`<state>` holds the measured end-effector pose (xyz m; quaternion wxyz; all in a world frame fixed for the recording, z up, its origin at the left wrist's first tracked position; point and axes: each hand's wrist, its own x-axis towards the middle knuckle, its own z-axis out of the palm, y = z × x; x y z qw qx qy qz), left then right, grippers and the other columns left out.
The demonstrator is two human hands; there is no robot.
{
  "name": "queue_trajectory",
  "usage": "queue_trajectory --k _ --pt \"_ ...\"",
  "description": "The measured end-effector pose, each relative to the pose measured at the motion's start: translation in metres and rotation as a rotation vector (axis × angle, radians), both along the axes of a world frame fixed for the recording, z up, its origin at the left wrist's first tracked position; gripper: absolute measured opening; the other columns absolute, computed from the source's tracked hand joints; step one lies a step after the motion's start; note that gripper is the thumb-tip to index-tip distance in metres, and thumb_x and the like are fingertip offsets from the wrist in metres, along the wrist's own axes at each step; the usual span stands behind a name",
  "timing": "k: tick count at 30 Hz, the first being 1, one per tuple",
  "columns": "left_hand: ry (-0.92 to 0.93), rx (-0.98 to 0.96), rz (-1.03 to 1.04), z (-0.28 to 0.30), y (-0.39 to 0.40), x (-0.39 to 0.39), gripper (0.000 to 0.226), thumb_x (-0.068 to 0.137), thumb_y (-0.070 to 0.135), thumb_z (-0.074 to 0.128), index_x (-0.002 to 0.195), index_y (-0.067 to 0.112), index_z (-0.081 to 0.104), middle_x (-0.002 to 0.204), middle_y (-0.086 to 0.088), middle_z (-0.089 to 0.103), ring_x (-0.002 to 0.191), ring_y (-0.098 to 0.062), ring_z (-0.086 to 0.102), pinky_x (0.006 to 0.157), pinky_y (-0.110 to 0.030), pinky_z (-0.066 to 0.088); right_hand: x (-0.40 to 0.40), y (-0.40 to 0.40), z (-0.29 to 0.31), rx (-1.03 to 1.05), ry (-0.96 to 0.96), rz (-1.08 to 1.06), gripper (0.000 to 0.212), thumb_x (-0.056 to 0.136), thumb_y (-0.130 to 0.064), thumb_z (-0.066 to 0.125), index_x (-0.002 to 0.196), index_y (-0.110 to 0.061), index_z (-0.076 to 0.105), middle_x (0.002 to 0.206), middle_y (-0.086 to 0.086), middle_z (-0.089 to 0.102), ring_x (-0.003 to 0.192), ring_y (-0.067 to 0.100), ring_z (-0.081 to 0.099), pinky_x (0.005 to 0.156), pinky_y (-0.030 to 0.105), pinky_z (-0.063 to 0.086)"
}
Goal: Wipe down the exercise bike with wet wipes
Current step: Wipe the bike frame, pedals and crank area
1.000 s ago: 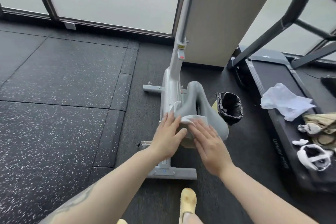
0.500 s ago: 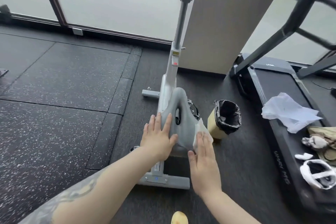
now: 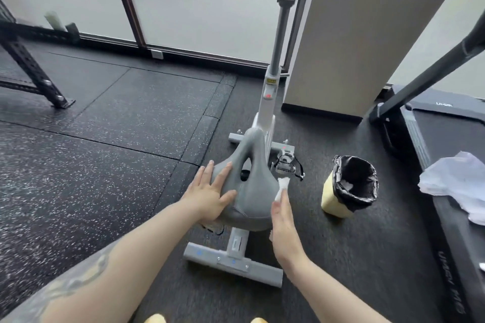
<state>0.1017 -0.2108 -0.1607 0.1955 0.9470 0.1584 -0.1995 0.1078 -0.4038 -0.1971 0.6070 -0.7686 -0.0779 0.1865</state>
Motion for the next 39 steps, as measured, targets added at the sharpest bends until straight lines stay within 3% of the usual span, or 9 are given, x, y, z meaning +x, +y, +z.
queue_trajectory --k 4,6,11,16,23,25,30,35,39 --pt "0.011 -0.053 0.119 0.001 -0.006 -0.001 0.069 0.098 0.056 0.035 0.150 0.045 -0.008 0.161 -0.003 -0.020 0.148 -0.025 -0.015 0.121 -0.042 -0.001 0.068 0.026 0.007 -0.094 0.142 -0.078 0.061 0.096 -0.062 0.024 0.140 -0.027 0.047 0.143 0.000 0.049 0.133 0.020 0.044 0.114 0.043 0.030" --pt "0.010 -0.047 0.149 0.001 -0.009 -0.004 0.069 0.098 0.055 0.035 0.151 0.044 -0.008 0.161 -0.003 -0.021 0.148 -0.025 -0.016 0.121 -0.042 -0.001 0.055 0.024 0.006 -0.189 0.018 -0.046 0.058 0.098 -0.055 0.022 0.145 -0.027 0.038 0.151 -0.003 0.039 0.139 0.018 0.034 0.117 0.041 0.024" --pt "-0.049 -0.026 0.156 -0.002 -0.010 -0.005 0.068 0.098 0.054 0.036 0.152 0.041 -0.004 0.161 -0.004 -0.017 0.149 -0.024 -0.014 0.119 -0.041 0.001 -0.009 0.005 -0.007 -0.396 -0.402 0.097 0.074 0.088 -0.060 0.009 0.151 -0.022 -0.004 0.159 -0.007 -0.009 0.141 -0.002 -0.021 0.120 0.030 -0.006" --pt "-0.198 0.057 0.150 -0.013 -0.015 -0.014 0.065 0.100 0.052 0.030 0.154 0.034 -0.002 0.162 -0.006 -0.012 0.149 -0.022 -0.012 0.120 -0.039 0.003 0.029 0.019 -0.006 -0.510 -0.546 0.084 0.068 0.094 -0.049 0.015 0.153 -0.016 0.017 0.160 0.001 0.017 0.148 0.016 0.007 0.121 0.029 0.001" --pt "-0.551 -0.076 0.087 -0.037 -0.008 -0.025 0.072 0.090 0.055 0.007 0.152 0.024 0.024 0.161 0.004 0.015 0.150 -0.016 0.000 0.120 -0.022 -0.004 0.007 0.010 -0.009 -0.584 -0.857 0.308 0.053 0.099 -0.035 0.027 0.151 -0.022 0.030 0.157 -0.008 0.020 0.148 0.012 0.011 0.120 0.032 0.003" --pt "-0.545 -0.091 0.013 -0.037 0.002 -0.027 0.069 0.091 0.053 0.008 0.152 0.024 0.024 0.161 0.004 0.015 0.150 -0.016 0.003 0.116 -0.016 -0.007 0.022 0.019 -0.001 -0.660 -0.807 0.344 0.059 0.096 -0.044 0.019 0.152 -0.026 0.025 0.157 -0.011 0.015 0.147 0.009 0.007 0.119 0.028 -0.002" --pt "-0.543 -0.076 -0.138 -0.036 0.012 -0.028 0.066 0.095 0.050 0.008 0.152 0.021 0.023 0.161 0.004 0.017 0.150 -0.017 0.001 0.121 -0.030 0.002 0.049 0.049 0.013 -0.789 -0.653 0.235 0.075 0.085 -0.048 0.003 0.153 -0.019 0.020 0.160 -0.004 0.011 0.149 0.014 0.006 0.118 0.024 -0.004" --pt "-0.483 -0.073 -0.356 -0.033 0.032 -0.029 0.078 0.088 0.061 -0.012 0.154 0.027 0.010 0.160 0.012 -0.001 0.144 -0.001 -0.015 0.120 -0.024 -0.008 -0.003 0.039 0.012 -0.853 -0.590 0.102 0.066 0.091 -0.050 0.004 0.152 -0.026 0.009 0.157 -0.013 0.000 0.148 0.011 0.000 0.117 0.024 -0.006" --pt "-0.428 -0.141 -0.449 -0.025 0.045 -0.022 0.065 0.094 0.058 0.006 0.154 0.032 0.003 0.152 0.021 -0.014 0.140 0.004 -0.020 0.120 -0.024 -0.007 0.010 0.051 0.021 -0.863 -0.517 0.043 0.061 0.094 -0.054 0.015 0.151 -0.037 0.008 0.158 -0.016 0.001 0.148 0.009 0.004 0.118 0.025 0.001"
